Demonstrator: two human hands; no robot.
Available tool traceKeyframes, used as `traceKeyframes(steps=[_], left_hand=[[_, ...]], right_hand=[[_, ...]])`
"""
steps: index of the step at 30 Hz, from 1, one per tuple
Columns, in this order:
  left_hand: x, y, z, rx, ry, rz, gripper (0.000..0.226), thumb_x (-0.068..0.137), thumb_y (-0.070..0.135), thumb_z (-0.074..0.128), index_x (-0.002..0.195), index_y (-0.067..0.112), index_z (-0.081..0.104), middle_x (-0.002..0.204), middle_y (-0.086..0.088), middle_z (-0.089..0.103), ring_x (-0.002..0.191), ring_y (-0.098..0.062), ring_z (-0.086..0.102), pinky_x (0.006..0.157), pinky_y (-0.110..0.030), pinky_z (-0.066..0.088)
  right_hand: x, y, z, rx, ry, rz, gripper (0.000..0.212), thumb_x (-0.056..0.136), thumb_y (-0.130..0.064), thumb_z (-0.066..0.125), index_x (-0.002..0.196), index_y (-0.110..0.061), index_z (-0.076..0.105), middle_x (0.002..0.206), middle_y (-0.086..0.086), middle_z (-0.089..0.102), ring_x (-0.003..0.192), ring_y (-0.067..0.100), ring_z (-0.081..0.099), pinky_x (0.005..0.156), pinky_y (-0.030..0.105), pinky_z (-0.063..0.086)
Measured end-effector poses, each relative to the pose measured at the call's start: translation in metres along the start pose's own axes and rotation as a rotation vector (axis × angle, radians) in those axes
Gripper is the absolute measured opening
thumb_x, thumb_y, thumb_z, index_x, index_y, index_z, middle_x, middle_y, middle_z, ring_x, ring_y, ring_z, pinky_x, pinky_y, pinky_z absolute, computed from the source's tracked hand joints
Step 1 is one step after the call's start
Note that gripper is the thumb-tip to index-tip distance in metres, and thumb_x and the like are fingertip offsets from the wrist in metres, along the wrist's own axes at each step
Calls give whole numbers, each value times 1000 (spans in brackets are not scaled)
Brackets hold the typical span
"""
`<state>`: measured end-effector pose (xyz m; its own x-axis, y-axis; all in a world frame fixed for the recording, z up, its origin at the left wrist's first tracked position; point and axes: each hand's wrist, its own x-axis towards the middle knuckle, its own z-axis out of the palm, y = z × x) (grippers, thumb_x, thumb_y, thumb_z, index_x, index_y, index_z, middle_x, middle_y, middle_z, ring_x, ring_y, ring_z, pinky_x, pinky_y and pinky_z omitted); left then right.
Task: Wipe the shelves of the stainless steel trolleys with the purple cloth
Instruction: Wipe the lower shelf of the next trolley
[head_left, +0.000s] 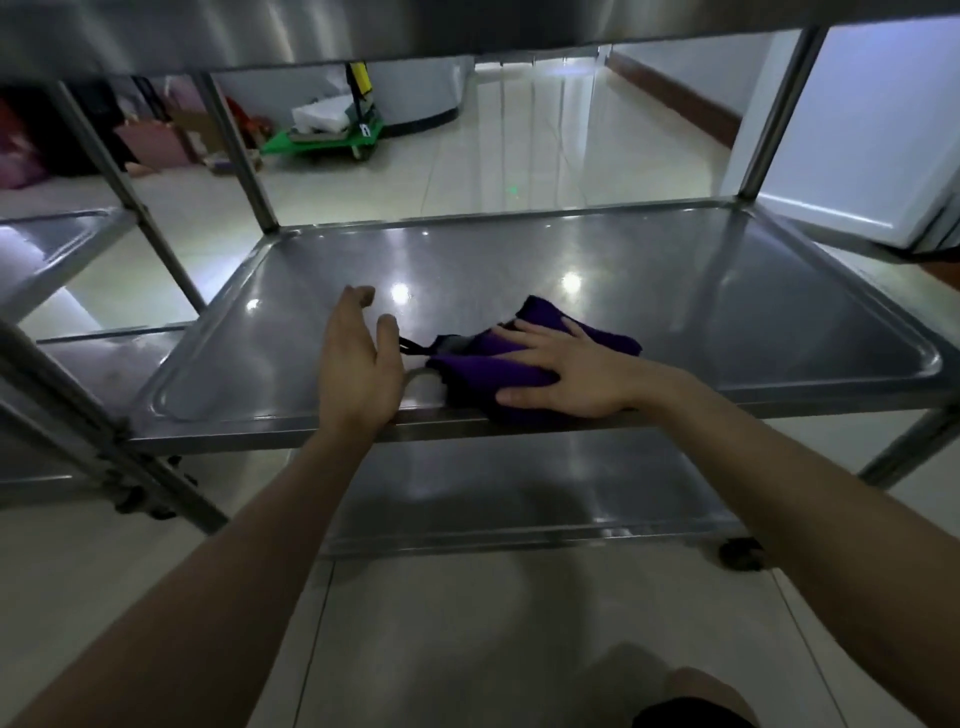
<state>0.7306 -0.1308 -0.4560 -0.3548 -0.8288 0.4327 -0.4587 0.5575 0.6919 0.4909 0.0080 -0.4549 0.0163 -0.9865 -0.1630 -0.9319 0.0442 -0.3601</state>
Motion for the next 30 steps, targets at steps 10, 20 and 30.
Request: traceKeyframes(steps=[10,20,30], left_hand=[[23,-103,-70,483,27,-48,63,104,34,33,149,-6,47,153,-30,50,147,-50,42,125,-63,30],[28,-120,-64,335,171,-75,59,109,49,32,161,22,35,164,-9,45,155,-26,37,129,-52,29],[-2,-100,-115,96,863,46,47,103,13,62,145,-2,49,135,-21,51,125,-36,53,106,-55,47]], right_hand=[[126,42,-32,-101,150,488,110,71,-108,14,167,-54,6,181,2,-5,165,33,-16,116,82,-15],[218,-74,-2,-143,74,101,84,91,-94,24,166,-58,12,182,1,1,166,30,-9,121,75,-15],[106,-110,25,-131,-10,-38,77,89,-95,18,160,-68,3,181,-8,-9,165,19,-17,125,66,-20]])
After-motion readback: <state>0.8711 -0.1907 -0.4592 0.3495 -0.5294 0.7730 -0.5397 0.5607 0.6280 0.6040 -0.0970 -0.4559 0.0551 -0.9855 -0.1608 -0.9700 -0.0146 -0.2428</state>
